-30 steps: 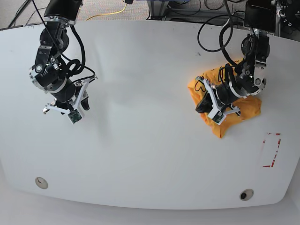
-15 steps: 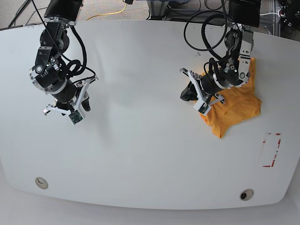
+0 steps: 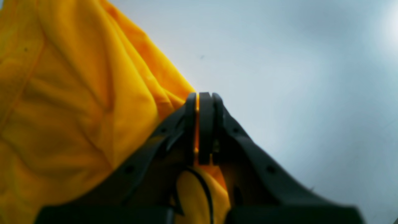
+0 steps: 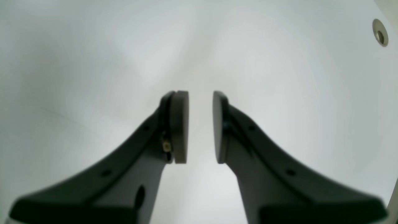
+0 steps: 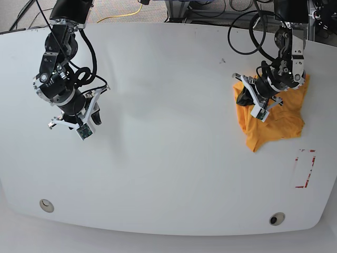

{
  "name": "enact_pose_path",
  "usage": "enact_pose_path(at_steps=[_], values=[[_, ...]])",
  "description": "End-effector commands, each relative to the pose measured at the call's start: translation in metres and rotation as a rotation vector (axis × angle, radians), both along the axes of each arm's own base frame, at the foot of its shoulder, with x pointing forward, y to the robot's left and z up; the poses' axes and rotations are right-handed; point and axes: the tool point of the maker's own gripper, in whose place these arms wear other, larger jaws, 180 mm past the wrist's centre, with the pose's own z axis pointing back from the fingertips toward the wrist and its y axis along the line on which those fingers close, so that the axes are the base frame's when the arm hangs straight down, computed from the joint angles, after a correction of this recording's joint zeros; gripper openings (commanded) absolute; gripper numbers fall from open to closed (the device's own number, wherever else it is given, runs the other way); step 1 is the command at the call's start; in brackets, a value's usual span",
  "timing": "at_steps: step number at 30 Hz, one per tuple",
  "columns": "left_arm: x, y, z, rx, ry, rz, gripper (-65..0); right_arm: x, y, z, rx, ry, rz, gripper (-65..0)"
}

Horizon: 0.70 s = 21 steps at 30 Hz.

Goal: Layout the t-shirt on the table in an organized manner, then fold the t-shirt properly
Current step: 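Drag the orange shirt with the left gripper toward the table's red-marked corner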

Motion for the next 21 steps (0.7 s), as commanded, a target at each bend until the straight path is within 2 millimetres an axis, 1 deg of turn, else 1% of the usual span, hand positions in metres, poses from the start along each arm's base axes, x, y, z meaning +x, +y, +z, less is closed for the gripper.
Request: enact_pose_path(at_steps=[1,3,6,8,11,13,15,17,21], values=[[0.004,0.014,0.018,0.018,-0.055,0.006,-65.0,0.006,0.000,0.013,0.004,-0.047,0.006,-52.6],[0.001,0.019,0.025,0.031,-0.072,0.010,-65.0,0.006,0.000,0.013,0.004,-0.047,0.006,-52.6],[-0.001,0.021,0.039,0.046,-0.112,-0.004,-65.0,0.006,0.000,0.013,0.004,-0.047,0.006,-52.6],[-0.001,0.020,0.050,0.051,-0.141,-0.017,-65.0,0.006,0.000,0.013,0.004,-0.047,0.006,-52.6],[0.003,0.011,0.067,0.052,-0.194,-0.037,-65.0,0.006,0.000,0.013,0.004,-0.047,0.006,-52.6],[0.005,0.009,0.070,0.051,-0.201,-0.037,-65.0,0.006,0.000,0.013,0.004,-0.047,0.006,-52.6],[0.016,0.000,0.076,0.029,-0.220,-0.027,-65.0,0.006,0.000,0.013,0.004,-0.048,0.006,-52.6],[0.034,-0.007,0.085,0.004,-0.251,-0.007,-65.0,0.006,0.000,0.013,0.004,-0.048,0.006,-52.6],[0.053,-0.009,0.070,0.000,-0.212,0.030,-65.0,0.006,0.000,0.013,0.004,-0.048,0.006,-52.6]])
